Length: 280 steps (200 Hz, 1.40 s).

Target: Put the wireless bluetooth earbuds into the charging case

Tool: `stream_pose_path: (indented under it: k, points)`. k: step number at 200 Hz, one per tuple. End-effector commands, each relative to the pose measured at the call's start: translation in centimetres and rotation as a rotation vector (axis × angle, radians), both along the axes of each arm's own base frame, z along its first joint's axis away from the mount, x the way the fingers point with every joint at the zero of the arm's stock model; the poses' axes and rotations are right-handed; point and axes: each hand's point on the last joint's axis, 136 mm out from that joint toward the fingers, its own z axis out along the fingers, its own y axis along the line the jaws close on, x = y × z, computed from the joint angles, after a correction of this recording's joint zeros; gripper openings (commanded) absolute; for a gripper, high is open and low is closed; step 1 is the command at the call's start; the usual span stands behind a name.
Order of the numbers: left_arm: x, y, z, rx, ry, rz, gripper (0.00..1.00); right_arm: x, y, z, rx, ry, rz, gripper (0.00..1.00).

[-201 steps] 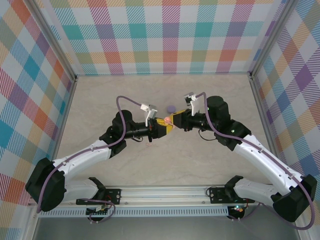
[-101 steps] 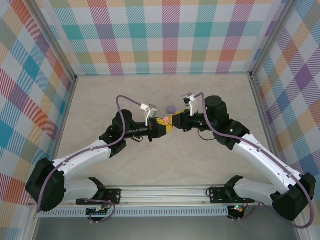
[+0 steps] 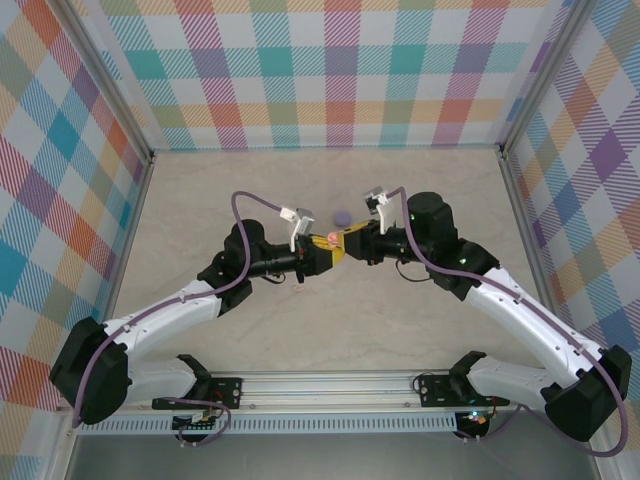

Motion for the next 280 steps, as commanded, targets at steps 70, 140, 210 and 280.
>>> stream_pose_path:
  k: [70,140,210,280]
  points:
    - [-0.7,0.0,2.8,-0.055,-0.073,-0.005,0.14,-1.1,0.5,-0.4,-0.012,0.023,0.061,0.24]
    - [-1.0,0.3,3.1,-0.056,-0.103,-0.003,0.14,-1.4,0.7,-1.0,-0.047,0.053,0.091,0.28]
    - [-1.4,0.0,2.5,-0.031,-0.109,-0.039,0.14,-1.1,0.6,-0.4,-0.044,0.048,0.066,0.36]
    - [-1.5,-0.2,2.0,-0.018,-0.107,-0.058,0.14,-0.6,0.4,0.2,-0.036,0.039,0.033,0.45]
